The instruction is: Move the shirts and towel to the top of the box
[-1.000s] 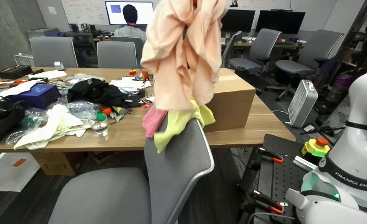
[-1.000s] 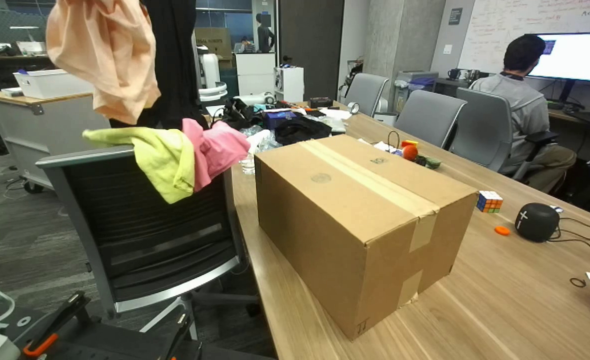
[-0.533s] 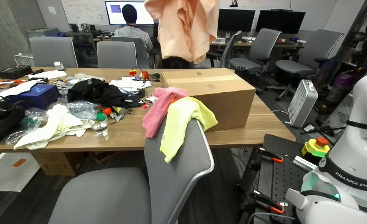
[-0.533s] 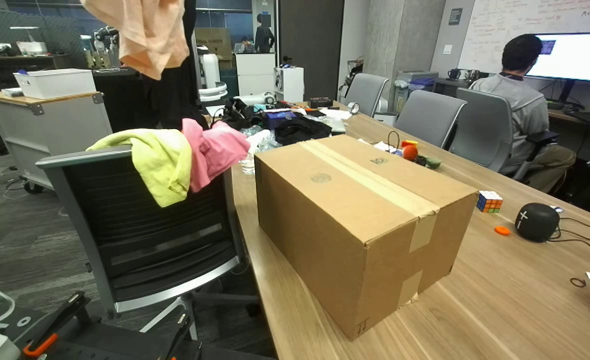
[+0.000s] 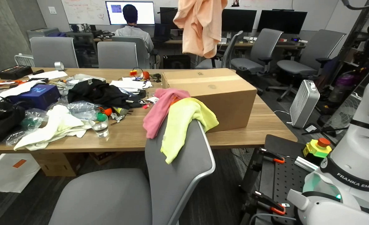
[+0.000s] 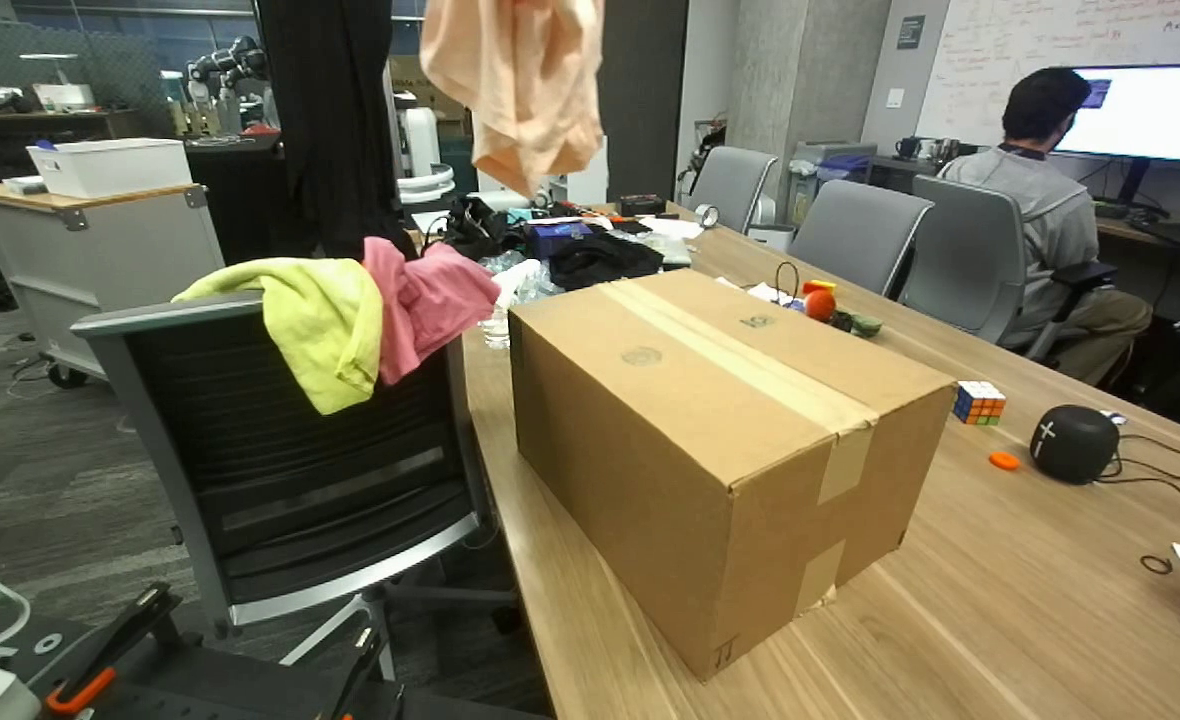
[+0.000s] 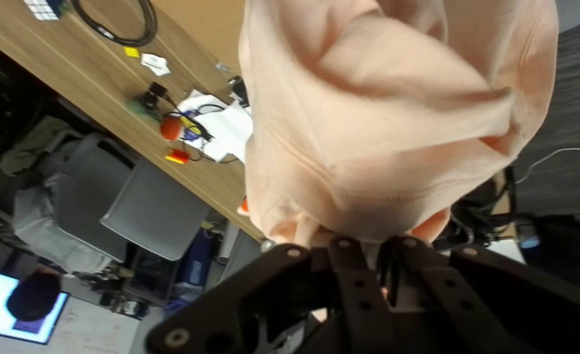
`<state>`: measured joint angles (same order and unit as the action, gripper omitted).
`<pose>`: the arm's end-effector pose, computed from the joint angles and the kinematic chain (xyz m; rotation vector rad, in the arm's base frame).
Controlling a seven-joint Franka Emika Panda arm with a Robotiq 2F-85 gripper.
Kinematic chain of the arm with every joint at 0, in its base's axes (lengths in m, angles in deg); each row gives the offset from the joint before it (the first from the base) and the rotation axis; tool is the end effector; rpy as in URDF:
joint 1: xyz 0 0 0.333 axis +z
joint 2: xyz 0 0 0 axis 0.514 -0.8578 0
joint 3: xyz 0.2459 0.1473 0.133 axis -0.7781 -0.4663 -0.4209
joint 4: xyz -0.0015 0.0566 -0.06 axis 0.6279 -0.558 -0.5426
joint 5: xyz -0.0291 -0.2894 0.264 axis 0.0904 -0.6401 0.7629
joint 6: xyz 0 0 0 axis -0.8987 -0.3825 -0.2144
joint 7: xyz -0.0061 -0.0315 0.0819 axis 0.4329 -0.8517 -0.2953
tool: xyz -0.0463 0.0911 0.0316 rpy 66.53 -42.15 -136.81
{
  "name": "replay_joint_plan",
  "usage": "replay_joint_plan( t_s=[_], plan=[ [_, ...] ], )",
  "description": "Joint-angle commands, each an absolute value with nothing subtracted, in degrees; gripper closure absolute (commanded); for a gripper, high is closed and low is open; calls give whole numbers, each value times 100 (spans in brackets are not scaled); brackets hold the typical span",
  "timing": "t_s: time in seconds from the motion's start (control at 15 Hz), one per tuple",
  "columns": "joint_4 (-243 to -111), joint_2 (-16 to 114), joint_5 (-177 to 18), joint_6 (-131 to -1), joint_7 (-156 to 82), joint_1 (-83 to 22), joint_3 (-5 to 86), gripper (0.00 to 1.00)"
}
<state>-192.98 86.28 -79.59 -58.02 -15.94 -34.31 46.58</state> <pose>0.4631 -0.1303 0.7300 2.8096 0.0888 0.9803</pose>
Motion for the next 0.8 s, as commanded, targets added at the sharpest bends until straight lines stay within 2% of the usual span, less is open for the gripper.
replay_joint_plan(
  t_s=[0.0,0.4,0.47,0.53,0.73],
  plan=[
    [-18891,8245,-8340,-6339,-1940,-3910,4848,97],
    [-18752,7924,-9239,-7337,-3092,-4648,4833,97],
    [-18774,7905,-9505,-7503,-3362,-4763,4790,64],
    [-18783,7881,-9835,-7666,-3654,-4875,4725,63],
    [-18809,7871,-11022,-7861,-4502,-5200,4490,42]
  ],
)
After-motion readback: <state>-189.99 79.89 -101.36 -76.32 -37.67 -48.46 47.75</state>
